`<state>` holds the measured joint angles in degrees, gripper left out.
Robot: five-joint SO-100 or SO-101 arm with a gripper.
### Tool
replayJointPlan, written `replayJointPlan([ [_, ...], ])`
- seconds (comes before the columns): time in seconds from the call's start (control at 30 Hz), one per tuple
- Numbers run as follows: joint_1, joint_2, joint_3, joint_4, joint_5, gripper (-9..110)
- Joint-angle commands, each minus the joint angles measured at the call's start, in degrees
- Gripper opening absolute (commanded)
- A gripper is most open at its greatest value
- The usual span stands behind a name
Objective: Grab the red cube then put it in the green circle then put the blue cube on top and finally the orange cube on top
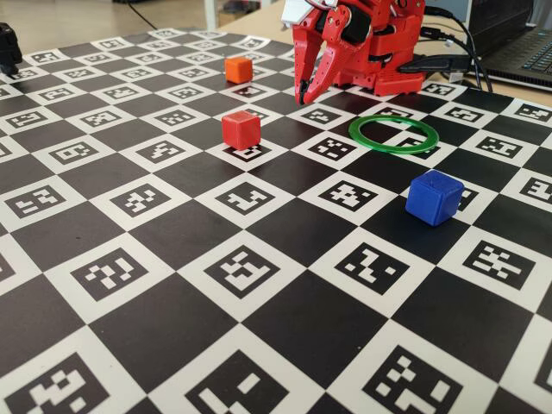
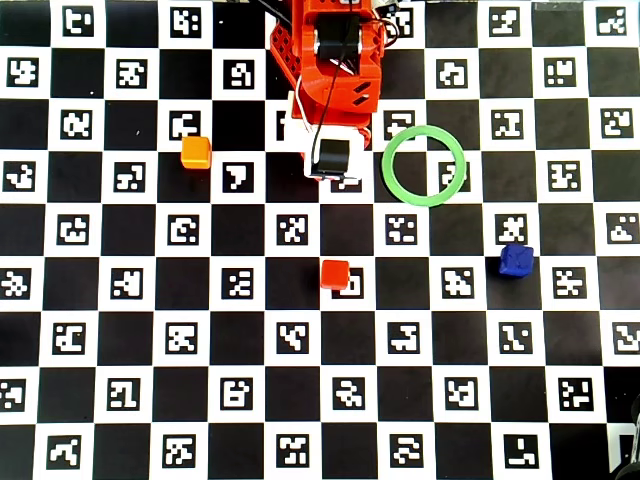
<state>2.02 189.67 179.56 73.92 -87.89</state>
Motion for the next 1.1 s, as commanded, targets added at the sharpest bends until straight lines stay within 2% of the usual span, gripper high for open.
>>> replayJointPlan([
  [0.0, 0.2, 2.7, 3.0, 3.9, -0.1, -6],
  [0.2, -1.3, 2.7, 3.0, 3.7, 0.8, -6],
  [0.43, -3.7, -2.1, -0.2, -3.9, 6.9, -6],
  [0.57, -5.8, -11.2, -7.8, -8.4, 15.1, -6],
  [0.73, -7.7, -26.6, -21.8, -8.6, 26.2, -6],
  [0.9, -9.5, -37.7, -38.0, -1.9, 39.1, -6],
  [1.07, -13.9, -44.8, -49.5, 5.7, 47.7, -5],
])
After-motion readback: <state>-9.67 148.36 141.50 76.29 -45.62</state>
